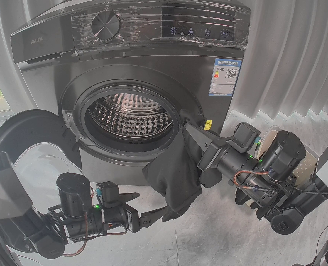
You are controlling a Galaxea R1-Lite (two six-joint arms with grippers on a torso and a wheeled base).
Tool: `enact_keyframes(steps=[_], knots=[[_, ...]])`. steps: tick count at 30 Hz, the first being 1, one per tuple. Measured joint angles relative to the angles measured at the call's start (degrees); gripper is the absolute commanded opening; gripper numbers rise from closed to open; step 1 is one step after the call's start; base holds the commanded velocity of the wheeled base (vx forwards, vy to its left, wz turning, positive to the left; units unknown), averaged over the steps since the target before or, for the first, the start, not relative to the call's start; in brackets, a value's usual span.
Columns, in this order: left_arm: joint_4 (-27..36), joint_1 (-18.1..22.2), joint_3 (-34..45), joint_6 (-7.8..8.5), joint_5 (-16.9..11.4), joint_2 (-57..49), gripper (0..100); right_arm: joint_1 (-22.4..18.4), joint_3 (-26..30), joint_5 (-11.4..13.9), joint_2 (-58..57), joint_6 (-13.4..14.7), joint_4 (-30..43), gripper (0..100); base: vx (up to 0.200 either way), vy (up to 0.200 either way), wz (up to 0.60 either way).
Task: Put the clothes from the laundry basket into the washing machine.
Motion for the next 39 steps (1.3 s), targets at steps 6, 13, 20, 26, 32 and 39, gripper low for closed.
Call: enact_keyframes(steps=[6,13,20,26,32,39], knots=[[-11.4,-0.22,0.79,-0.18,0.13,9.84,100,0.0,-0.11,-0.02,-0.11,0.22,0.0,0,0.0,0.0,0.0],[-15.88,-0.34,-0.23,-3.36,0.11,18.51,100,0.02,-0.23,0.0,-0.11,0.33,0.0,0,0.0,0.0,0.0],[-15.96,-0.59,-4.3,-7.14,-0.3,22.22,100,0.22,-0.52,-0.02,-0.06,0.34,-0.05,0,0.0,0.0,0.0],[-15.96,-1.3,-8.19,-11.47,-0.44,24.39,100,0.39,-0.56,-0.05,-0.06,0.34,-0.11,0,0.0,0.0,0.0],[-15.96,-1.8,-11.69,-13.0,-0.46,26.49,100,0.49,-0.59,-0.02,-0.06,0.34,-0.11,0,0.0,0.0,0.0],[-15.99,-2.4,-14.8,-13.35,-0.46,29.16,100,0.55,-0.52,-0.07,-0.06,0.34,-0.11,0,0.0,0.0,0.0]])
